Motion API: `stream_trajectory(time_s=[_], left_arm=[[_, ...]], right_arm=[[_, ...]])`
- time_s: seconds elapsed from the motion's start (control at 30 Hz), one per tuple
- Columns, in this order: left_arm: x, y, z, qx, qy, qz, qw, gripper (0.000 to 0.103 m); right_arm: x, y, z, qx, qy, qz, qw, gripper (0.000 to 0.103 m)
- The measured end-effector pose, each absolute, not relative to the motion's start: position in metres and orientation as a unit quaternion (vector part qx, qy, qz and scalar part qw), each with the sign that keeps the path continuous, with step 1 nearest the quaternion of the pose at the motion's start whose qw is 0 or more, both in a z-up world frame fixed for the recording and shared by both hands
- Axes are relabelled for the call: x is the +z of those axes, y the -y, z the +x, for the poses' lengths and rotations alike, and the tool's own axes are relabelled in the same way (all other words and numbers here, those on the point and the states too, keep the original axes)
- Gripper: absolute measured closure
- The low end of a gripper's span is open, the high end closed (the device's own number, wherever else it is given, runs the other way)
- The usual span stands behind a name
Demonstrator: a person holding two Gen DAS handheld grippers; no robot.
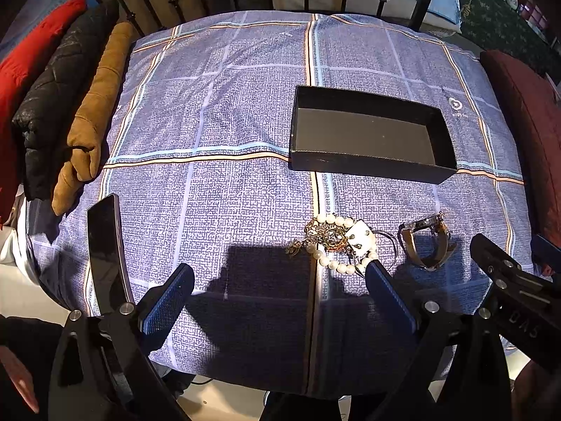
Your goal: Organize jewelry
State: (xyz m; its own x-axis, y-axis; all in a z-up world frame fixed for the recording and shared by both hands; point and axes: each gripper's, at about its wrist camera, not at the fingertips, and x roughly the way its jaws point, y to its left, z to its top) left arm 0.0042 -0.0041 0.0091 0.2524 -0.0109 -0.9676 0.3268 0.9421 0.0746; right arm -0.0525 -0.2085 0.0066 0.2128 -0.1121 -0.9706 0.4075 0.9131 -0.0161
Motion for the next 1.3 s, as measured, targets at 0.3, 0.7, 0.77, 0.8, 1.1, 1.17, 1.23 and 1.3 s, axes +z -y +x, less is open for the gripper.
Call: stream_trajectory(time_s=[0.3,0.7,0.77,0.8,1.1,1.17,1.23,1.3], left_arm=[[0.0093,0.0024,0.0049,-0.108,-0.602,0.127,0.78,0.007],[0.0095,0.0023,0.005,-0.111,-0.605,0.125,0.778,0.007],[0.0097,0.0023,0.0052,-0.111,-0.605,0.125,0.778,0.007],[0.0097,0.0022,0.0051,-0.111,-0.606,0.125,0.778,0.007],[0.0097,0.0023,0.0042,-0.111,-0.606,0.123,0.778,0.007],[0.0097,0.0023,0.0041,-0.112,-0.606,0.122,0.778,0.007],[0.0097,0.0022,0.0042,-0.111,-0.606,0.122,0.778,0.007],[0.0095,0.002,0.0046,-0.111,-0.607,0.121,0.778,0.007]], right_arm=[[0.0077,0.208,-0.0524,-0.17,-0.603,0.12,0.77,0.005],[0.0093,0.2078,-0.0522,-0.171,-0.604,0.119,0.769,0.005],[0.0093,0.2077,-0.0522,-0.171,-0.604,0.12,0.769,0.005],[0.0093,0.2077,-0.0522,-0.171,-0.604,0.12,0.769,0.005],[0.0096,0.208,-0.0523,-0.171,-0.604,0.12,0.769,0.005],[0.0101,0.2078,-0.0525,-0.171,-0.604,0.12,0.769,0.005],[0.0106,0.2079,-0.0525,-0.171,-0.603,0.12,0.77,0.005],[0.0107,0.208,-0.0523,-0.171,-0.604,0.12,0.769,0.005]])
